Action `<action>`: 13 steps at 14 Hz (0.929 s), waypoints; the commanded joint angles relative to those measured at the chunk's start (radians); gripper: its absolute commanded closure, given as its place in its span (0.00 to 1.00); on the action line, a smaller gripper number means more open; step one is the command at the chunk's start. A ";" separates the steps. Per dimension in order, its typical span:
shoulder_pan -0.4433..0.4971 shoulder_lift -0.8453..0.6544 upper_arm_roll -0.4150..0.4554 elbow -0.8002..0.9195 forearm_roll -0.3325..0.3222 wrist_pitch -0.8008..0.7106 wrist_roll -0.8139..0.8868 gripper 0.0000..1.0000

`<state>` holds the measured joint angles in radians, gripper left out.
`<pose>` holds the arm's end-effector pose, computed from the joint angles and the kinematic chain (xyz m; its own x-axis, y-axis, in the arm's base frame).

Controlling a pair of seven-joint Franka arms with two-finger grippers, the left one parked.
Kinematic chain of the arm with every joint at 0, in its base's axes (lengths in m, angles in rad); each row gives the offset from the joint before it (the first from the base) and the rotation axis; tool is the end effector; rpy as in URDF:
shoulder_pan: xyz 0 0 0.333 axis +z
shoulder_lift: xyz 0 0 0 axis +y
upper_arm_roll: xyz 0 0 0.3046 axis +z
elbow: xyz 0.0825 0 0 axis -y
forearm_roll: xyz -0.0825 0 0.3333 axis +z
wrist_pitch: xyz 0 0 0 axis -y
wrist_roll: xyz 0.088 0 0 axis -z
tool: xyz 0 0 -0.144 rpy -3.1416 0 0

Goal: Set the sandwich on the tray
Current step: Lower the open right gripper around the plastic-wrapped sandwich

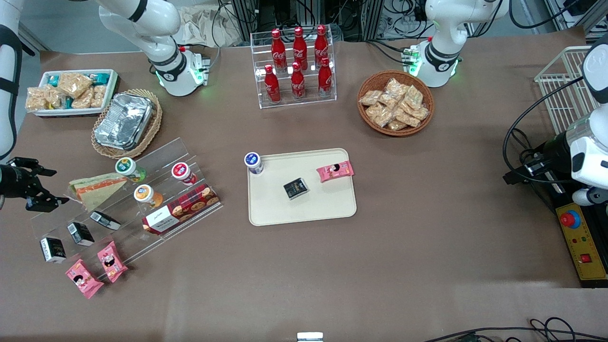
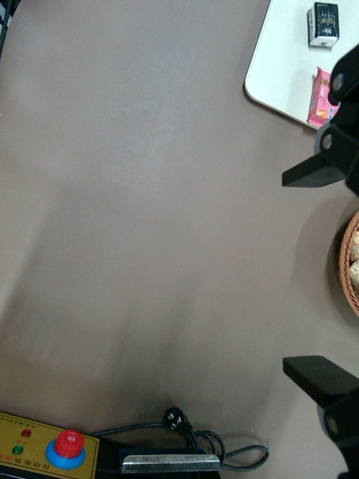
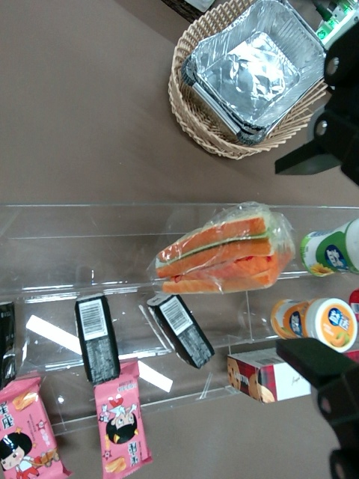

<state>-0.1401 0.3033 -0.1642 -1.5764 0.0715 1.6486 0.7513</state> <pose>0.5441 -0.1519 0.4179 0.4636 -0.8680 -0.1776 -0.8613 -0.4886 0.1394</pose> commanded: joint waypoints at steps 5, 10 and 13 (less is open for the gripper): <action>0.000 0.019 0.008 -0.040 0.025 0.052 -0.012 0.04; 0.005 0.007 0.008 -0.096 0.027 0.066 -0.012 0.04; 0.007 -0.006 0.009 -0.134 0.027 0.089 -0.013 0.04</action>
<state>-0.1363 0.3310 -0.1550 -1.6555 0.0806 1.7021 0.7502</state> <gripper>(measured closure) 0.031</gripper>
